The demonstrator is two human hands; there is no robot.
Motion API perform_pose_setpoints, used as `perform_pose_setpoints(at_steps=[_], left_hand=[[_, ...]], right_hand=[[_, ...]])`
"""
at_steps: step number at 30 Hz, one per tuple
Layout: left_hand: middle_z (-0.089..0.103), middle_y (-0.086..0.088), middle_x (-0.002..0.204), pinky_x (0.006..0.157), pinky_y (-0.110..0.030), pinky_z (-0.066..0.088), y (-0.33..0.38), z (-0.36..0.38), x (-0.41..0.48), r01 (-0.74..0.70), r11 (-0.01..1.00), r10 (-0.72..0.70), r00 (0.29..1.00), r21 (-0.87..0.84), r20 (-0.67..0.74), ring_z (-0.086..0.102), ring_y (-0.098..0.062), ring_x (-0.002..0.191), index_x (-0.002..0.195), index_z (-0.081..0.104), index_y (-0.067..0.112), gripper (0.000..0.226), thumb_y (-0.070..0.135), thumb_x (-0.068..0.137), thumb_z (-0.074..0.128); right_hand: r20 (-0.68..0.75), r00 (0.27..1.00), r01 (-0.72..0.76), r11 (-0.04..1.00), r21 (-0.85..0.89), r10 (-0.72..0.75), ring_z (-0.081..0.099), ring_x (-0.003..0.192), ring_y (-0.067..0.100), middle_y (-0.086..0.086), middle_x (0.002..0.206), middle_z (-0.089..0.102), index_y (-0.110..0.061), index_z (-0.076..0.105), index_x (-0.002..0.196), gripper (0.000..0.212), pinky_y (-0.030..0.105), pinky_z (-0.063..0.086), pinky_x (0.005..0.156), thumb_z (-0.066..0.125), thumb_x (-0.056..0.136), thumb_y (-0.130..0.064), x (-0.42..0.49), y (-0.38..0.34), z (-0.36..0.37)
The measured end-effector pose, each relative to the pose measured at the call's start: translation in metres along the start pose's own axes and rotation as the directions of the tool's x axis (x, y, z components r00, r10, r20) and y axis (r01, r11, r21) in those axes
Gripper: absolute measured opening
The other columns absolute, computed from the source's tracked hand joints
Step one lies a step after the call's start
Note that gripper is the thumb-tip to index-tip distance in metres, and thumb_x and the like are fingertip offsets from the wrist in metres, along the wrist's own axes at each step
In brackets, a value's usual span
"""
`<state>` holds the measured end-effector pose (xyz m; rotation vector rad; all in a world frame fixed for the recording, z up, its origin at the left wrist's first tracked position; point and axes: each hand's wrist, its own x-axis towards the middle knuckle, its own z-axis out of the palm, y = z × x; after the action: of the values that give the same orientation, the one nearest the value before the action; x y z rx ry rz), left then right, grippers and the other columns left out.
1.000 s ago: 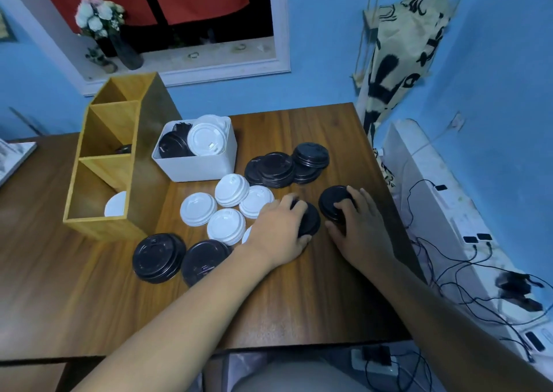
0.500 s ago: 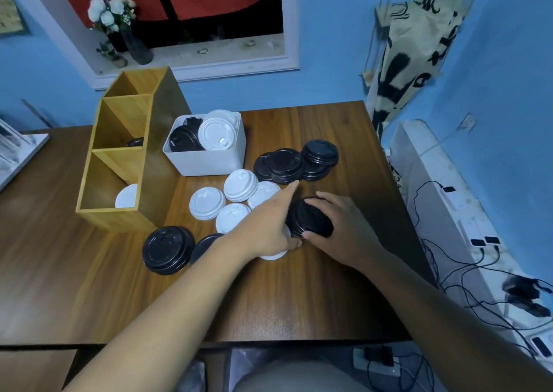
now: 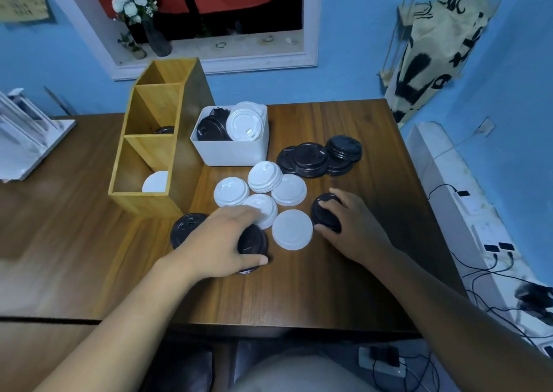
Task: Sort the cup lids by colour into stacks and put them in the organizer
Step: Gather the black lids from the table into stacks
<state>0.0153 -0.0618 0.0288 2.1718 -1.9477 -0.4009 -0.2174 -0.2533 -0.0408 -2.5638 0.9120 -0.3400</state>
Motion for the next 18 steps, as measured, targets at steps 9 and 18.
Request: perform_pose_setpoints(at_steps=[9,18], left_hand=[[0.04,0.009,0.16,0.124,-0.038,0.025,-0.059,-0.014,-0.055,0.078,0.993,-0.09,0.988,-0.094,-0.127,0.026,-0.011,0.153,0.156,0.036,0.031,0.104,0.082,0.072,0.067],[0.032,0.008,0.163,0.123,-0.039,0.03,-0.104,0.003,-0.083,0.146,0.981,-0.165,0.974,-0.131,-0.153,0.026,-0.013,0.151,0.158,0.037,0.027,0.092,0.054,0.081,0.08]], right_hand=[[-0.25,0.941,-0.145,0.94,0.308,0.228,0.051,0.13,0.017,0.001,0.145,0.054,-0.017,0.062,0.13,0.061,0.039,0.048,0.105,0.086,0.075,-0.031,-0.008,-0.044,-0.016],[-0.021,0.991,0.132,0.966,0.224,-0.131,0.039,0.133,0.01,-0.01,0.148,0.046,-0.032,0.056,0.133,0.058,0.027,0.036,0.106,0.076,0.081,-0.049,-0.01,-0.165,0.039]])
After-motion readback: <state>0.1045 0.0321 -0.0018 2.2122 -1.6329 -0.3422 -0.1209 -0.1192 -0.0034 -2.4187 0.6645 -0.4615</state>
